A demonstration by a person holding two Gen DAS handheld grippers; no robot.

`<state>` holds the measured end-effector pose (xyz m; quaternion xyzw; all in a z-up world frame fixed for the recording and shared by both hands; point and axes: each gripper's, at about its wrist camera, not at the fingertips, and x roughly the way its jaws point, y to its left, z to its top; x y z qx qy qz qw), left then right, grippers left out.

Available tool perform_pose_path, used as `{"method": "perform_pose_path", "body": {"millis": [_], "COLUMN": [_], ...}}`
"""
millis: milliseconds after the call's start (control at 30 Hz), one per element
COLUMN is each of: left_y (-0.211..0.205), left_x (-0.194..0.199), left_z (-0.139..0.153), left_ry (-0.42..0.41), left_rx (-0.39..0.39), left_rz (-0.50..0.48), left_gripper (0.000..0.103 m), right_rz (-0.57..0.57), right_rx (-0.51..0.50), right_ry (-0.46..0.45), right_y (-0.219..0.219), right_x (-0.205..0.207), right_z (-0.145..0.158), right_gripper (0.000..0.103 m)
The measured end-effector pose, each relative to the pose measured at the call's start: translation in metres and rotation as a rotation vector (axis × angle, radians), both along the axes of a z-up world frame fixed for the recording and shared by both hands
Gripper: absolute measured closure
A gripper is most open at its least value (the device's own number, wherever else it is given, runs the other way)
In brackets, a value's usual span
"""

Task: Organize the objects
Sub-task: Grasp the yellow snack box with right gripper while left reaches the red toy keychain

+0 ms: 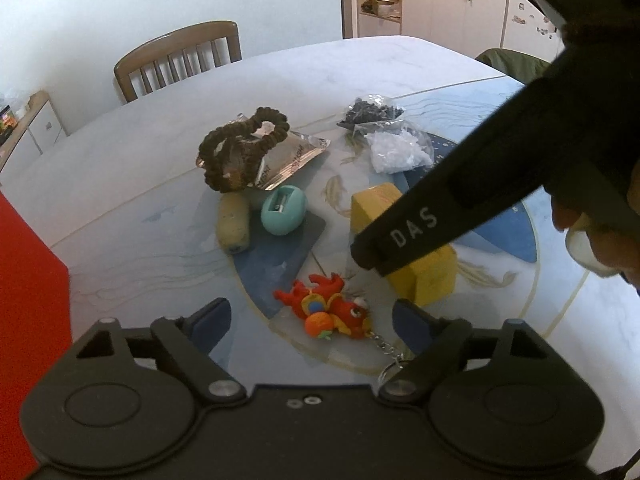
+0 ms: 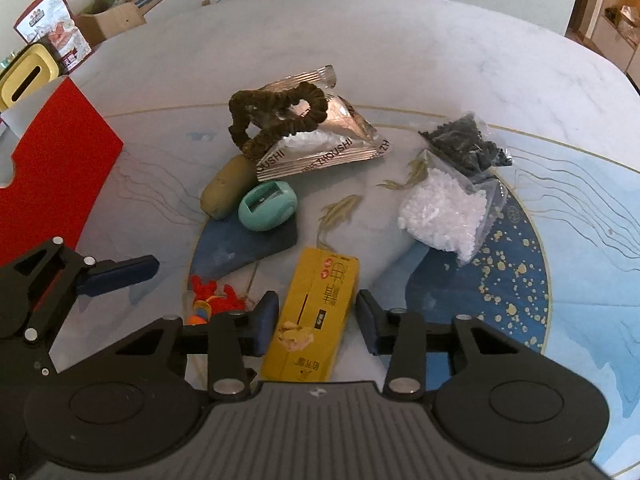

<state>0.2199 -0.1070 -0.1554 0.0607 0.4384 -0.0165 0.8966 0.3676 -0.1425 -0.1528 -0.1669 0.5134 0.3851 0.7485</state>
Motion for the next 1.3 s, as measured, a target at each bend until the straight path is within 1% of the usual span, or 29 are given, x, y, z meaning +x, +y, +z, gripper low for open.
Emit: {"method": "perform_pose_path", "body": {"millis": [100, 167, 233, 300, 367, 433, 467, 500, 600, 800, 1033, 1067, 1100, 1133, 1167, 1233, 1300], "left_y": [-0.002, -0.001, -0.001, -0.002, -0.003, -0.003, -0.003, -0.004, -0.006, -0.001, 0.011, 0.014, 0.016, 0.019, 0.021, 0.026, 0.03], "left_x": [0.001, 0.001, 0.002, 0.003, 0.004, 0.006, 0.007, 0.008, 0.01, 0.011, 0.005, 0.004, 0.003, 0.002, 0.001, -0.001, -0.002], "left_z": [-0.003, -0.005, -0.005, -0.004, -0.004, -0.003, -0.002, -0.002, -0.001, 0.003, 0.026, 0.03, 0.035, 0.039, 0.044, 0.051, 0.055], "left_ry": [0.008, 0.007, 0.007, 0.004, 0.01, 0.025, 0.032, 0.035, 0.038, 0.052, 0.043, 0.046, 0.047, 0.048, 0.048, 0.038, 0.03], "left_rx": [-0.001, -0.009, -0.018, -0.03, -0.043, -0.07, -0.086, -0.086, -0.076, -0.106, -0.165, -0.178, -0.19, -0.2, -0.212, -0.219, -0.212], "left_rz": [0.0, 0.001, 0.003, -0.005, -0.006, 0.0, -0.003, -0.005, -0.01, 0.013, 0.049, 0.062, 0.072, 0.079, 0.086, 0.091, 0.092], "left_gripper": [0.025, 0.025, 0.029, 0.039, 0.044, 0.054, 0.062, 0.065, 0.066, 0.067, 0.068, 0.073, 0.081, 0.087, 0.091, 0.09, 0.095], "right_rz": [-0.002, -0.005, -0.007, -0.006, -0.005, 0.001, 0.003, 0.006, 0.004, 0.012, 0.032, 0.036, 0.04, 0.042, 0.045, 0.052, 0.061], "right_rx": [-0.001, 0.002, 0.005, 0.006, 0.008, 0.008, 0.008, 0.01, 0.018, 0.04, 0.088, 0.093, 0.099, 0.104, 0.111, 0.128, 0.139], "right_ry": [-0.004, -0.001, 0.001, -0.001, 0.001, -0.002, -0.004, -0.007, -0.013, -0.008, -0.001, -0.003, -0.006, -0.008, -0.011, -0.02, -0.037], "right_y": [-0.006, -0.009, -0.012, -0.014, -0.016, -0.017, -0.017, -0.018, -0.022, -0.033, -0.045, -0.046, -0.047, -0.048, -0.048, -0.049, -0.049], "right_x": [0.002, 0.004, 0.006, 0.006, 0.006, 0.006, 0.005, 0.005, 0.004, 0.002, -0.01, -0.012, -0.014, -0.016, -0.018, -0.022, -0.027], "right_z": [0.0, 0.0, 0.0, 0.0, 0.0, 0.0, 0.0, 0.0, 0.002, 0.01, 0.032, 0.035, 0.04, 0.044, 0.048, 0.057, 0.063], "right_gripper": [0.066, 0.067, 0.07, 0.07, 0.07, 0.071, 0.071, 0.071, 0.072, 0.073, 0.073, 0.073, 0.073, 0.073, 0.073, 0.073, 0.073]}}
